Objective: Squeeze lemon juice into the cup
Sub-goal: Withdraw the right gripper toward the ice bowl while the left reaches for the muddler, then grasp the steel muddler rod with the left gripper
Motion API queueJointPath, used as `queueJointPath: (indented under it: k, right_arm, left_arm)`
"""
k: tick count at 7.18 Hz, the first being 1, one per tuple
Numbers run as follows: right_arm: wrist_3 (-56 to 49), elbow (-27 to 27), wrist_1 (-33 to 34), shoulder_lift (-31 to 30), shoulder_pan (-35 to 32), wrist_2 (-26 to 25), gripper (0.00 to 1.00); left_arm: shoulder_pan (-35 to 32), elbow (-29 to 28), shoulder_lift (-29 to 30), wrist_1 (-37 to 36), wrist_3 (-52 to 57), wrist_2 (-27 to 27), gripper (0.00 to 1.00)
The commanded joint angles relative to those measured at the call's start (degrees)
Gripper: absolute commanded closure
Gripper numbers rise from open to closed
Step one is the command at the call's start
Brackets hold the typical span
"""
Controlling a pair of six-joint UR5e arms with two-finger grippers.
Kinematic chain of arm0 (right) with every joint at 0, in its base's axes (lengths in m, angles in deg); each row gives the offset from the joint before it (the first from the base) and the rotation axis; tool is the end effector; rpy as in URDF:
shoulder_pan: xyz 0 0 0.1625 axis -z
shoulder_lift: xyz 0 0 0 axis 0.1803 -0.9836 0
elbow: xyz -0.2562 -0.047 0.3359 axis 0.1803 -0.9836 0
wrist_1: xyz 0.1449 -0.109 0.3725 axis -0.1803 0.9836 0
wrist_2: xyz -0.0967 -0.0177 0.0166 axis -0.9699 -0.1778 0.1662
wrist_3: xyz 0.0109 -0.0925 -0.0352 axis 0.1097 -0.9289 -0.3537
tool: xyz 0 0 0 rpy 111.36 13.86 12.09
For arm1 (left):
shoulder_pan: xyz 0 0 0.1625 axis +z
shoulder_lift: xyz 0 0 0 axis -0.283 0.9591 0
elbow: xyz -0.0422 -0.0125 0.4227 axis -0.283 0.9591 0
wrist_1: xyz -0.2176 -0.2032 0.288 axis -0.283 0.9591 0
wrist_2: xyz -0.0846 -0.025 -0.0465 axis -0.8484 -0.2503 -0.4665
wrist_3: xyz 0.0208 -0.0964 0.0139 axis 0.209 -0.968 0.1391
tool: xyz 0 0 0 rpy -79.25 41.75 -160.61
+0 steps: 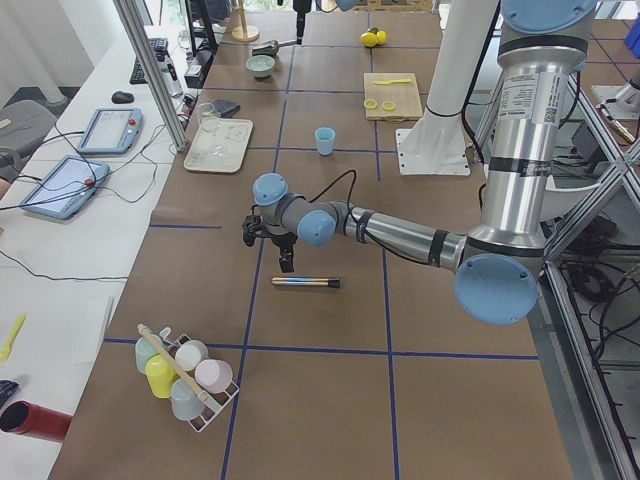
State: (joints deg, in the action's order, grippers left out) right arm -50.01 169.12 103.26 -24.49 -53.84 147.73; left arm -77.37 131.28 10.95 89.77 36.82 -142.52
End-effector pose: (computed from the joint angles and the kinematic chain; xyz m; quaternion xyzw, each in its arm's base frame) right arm -0.1685 -0.5188 0.3588 0.0698 -0.3930 -0.0095 0.9168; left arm 0.2078 -0.5074 0.5463 -0.0414 0.4090 -0.0015 0.9116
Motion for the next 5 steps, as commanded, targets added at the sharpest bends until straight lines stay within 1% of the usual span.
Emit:
queueJointPath:
  k: [1,2,3,4,5]
  right_arm:
    - [-11.81,-4.77,0.00,-3.62,-10.09,10.81,0.00]
    - [-12.79,-4.88,0.00,-3.55,-11.00,10.92,0.00]
    - [-13.15,-6.19,-0.09,-3.03,-10.92,10.49,0.00]
    - [-13.32,-6.98,-0.09,-3.02,-10.92,10.49,0.00]
    - [-13.15,-7.17,-0.09,-3.02,-10.92,10.49,0.00]
  left_arm:
    - [0.81,-6.04,0.18,5.04,-0.35,0.14,0.00]
    - [1.69,-9.63,0.19,10.12,-0.52,0.14,0.00]
    - [1.95,-11.24,0.36,11.56,-0.43,0.14,0.00]
    - [1.96,-11.34,1.14,11.40,-0.43,0.31,0.00]
    - [2.31,-11.43,1.94,11.22,-0.52,1.88,0.00]
